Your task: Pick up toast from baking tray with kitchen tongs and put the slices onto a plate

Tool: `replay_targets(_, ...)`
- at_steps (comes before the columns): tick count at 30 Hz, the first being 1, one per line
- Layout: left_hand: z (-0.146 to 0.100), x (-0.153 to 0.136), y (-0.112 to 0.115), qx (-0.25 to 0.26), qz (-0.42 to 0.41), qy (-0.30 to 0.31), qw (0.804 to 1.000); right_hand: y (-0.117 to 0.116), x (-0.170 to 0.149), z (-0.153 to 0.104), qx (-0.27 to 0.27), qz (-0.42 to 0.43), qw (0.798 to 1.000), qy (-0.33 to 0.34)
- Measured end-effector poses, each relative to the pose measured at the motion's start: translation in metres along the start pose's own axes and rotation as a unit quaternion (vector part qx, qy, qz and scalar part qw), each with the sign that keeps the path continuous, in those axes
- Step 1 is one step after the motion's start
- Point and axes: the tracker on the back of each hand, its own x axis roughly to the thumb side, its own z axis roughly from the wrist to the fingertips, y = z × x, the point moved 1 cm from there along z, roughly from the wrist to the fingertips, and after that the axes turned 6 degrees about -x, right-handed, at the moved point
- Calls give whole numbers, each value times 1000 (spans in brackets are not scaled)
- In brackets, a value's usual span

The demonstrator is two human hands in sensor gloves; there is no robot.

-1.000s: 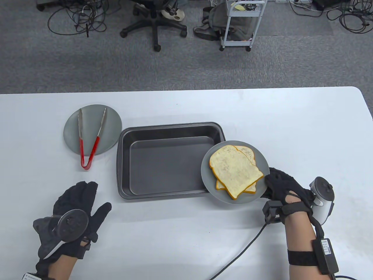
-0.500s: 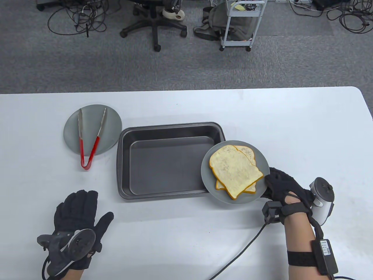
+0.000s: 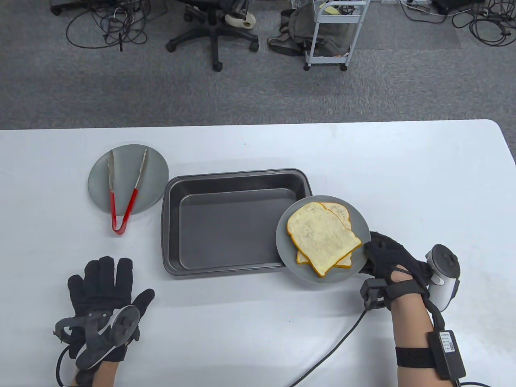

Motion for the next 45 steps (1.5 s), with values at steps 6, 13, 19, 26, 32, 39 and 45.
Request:
replay_targets(6, 3, 0, 5, -17, 13, -1, 1000, -1, 0, 0, 0, 0, 1000, -1)
replay_targets(13, 5, 0, 6, -29, 6, 4, 1000, -1, 0, 1, -1, 0, 1000, -2)
replay_targets(19, 6, 0, 7, -40, 2, 11, 999, 1, 1, 3, -5, 10, 1000, -3)
replay_targets(26, 7, 0, 8, -44, -2, 13, 999, 9, 5, 10, -12, 36, 999, -1)
replay_targets(32, 8, 1, 7, -49, -4, 13, 999, 25, 6, 21, -42, 64, 997, -1)
replay_targets(39, 9, 0, 8, -50, -12, 12, 999, 45, 0, 35, -86, 70, 994, -13)
replay_targets(45, 9, 0, 7, -51, -16, 12, 999, 50, -8, 43, -103, 64, 992, -31)
